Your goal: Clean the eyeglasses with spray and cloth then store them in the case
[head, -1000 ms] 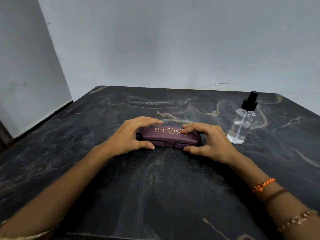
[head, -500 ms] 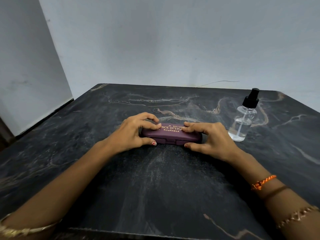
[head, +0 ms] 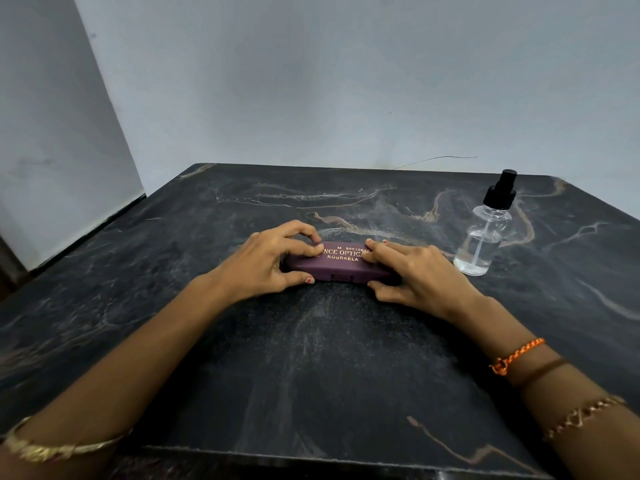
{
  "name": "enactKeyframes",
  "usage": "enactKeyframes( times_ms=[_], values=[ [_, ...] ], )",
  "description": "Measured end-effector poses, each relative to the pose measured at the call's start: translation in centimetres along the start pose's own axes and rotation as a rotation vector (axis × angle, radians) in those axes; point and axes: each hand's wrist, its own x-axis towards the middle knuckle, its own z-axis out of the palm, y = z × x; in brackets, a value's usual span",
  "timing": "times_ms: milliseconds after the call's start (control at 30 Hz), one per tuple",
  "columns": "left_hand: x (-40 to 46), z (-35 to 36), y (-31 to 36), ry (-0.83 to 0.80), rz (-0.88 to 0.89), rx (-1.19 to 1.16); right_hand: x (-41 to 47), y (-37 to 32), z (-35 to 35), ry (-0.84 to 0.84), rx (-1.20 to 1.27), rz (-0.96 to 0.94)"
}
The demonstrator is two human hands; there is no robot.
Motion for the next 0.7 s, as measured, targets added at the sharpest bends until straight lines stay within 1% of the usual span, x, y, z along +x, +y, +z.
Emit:
enactKeyframes(
  times_ms=[67, 200, 267, 400, 533, 700],
  values=[
    [-0.1, 0.0, 0.1, 0.006, -0.005, 0.001, -0.1, 0.1, 0.1, -0.003, 0.017, 0.018],
    [-0.2, 0.1, -0.1, 0.014, -0.054, 0.003, 0.0, 0.5, 0.3, 0.004, 0.031, 0.128],
    [-0.2, 0.1, -0.4, 0.001, -0.081, 0.035, 0.0, 0.6, 0.6, 0.000, 0.016, 0.143],
    [-0.4, 0.7, -0.9, -0.032, -0.128, 0.087, -0.3, 0.4, 0.9, -0.077, 0.054, 0.229],
    [-0.6, 1.3, -0.7, -0.025, -0.168, 0.146, -0.6, -0.1, 1.0, -0.064, 0.052, 0.329],
    [-1.0, 1.5, 0.1, 0.031, -0.211, 0.255, -0.8, -0.8, 0.7, -0.025, -0.078, 0.398]
  ],
)
